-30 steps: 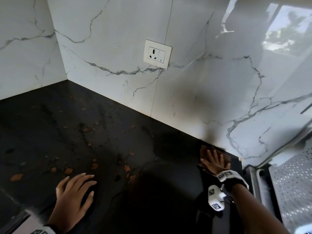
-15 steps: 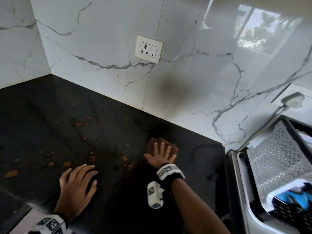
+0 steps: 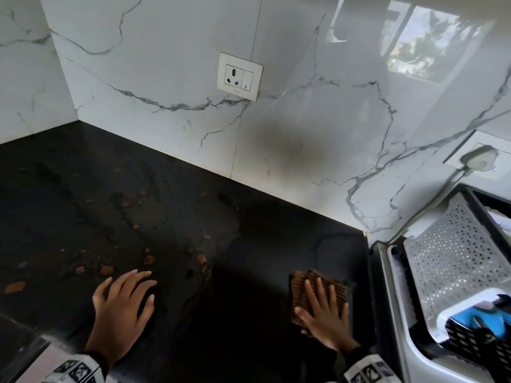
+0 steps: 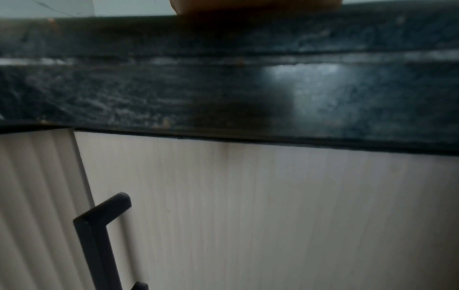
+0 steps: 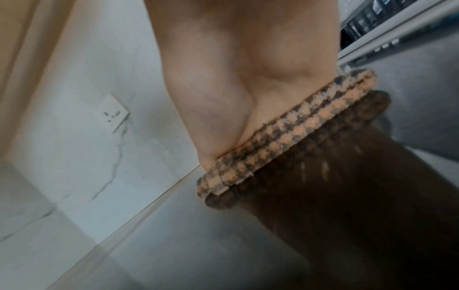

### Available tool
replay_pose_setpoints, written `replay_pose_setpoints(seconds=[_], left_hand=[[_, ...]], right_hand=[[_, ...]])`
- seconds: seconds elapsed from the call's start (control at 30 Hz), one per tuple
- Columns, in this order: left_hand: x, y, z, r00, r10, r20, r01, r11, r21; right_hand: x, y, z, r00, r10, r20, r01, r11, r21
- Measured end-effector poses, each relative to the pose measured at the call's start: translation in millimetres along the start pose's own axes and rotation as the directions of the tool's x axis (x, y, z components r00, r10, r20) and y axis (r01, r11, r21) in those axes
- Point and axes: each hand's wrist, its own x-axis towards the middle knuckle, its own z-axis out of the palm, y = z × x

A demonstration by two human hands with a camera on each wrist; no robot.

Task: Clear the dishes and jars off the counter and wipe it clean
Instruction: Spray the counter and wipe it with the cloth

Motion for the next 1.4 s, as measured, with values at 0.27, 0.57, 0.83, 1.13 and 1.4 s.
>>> replay_pose_setpoints(seconds=[0.27, 0.57, 0.83, 1.13, 1.4], left_hand=[[1.5, -2.1, 3.3, 0.999, -0.05, 0.001, 0.05, 0.999, 0.011], [4.1, -2.8, 7.5, 0.999, -0.044, -0.029, 0.046, 0.997, 0.056], [5.0, -2.4, 6.1, 0.998, -0.019, -0.054, 0.02, 0.999, 0.032], [3.7, -5.1, 12.8, 0.988, 0.027, -0.15, -0.023, 0.999, 0.029], [1.7, -9.6, 14.8, 0.984, 0.069, -0.162, -0.071, 0.997, -0.004]], right_hand=[[111.2, 28.7, -64.7, 0.99, 0.136, -0.034, -0.129, 0.979, 0.159], [189.3, 17.8, -112.3, 0.973, 0.221, -0.059, -0.209, 0.964, 0.165], [172.3, 21.6, -104.4, 0.982, 0.189, -0.016, -0.185, 0.971, 0.149], [73.5, 22.3, -45.3, 0.987, 0.155, -0.028, -0.147, 0.97, 0.193], [-11.1, -70.2, 8.5, 0.997, 0.06, -0.041, -0.054, 0.99, 0.133]])
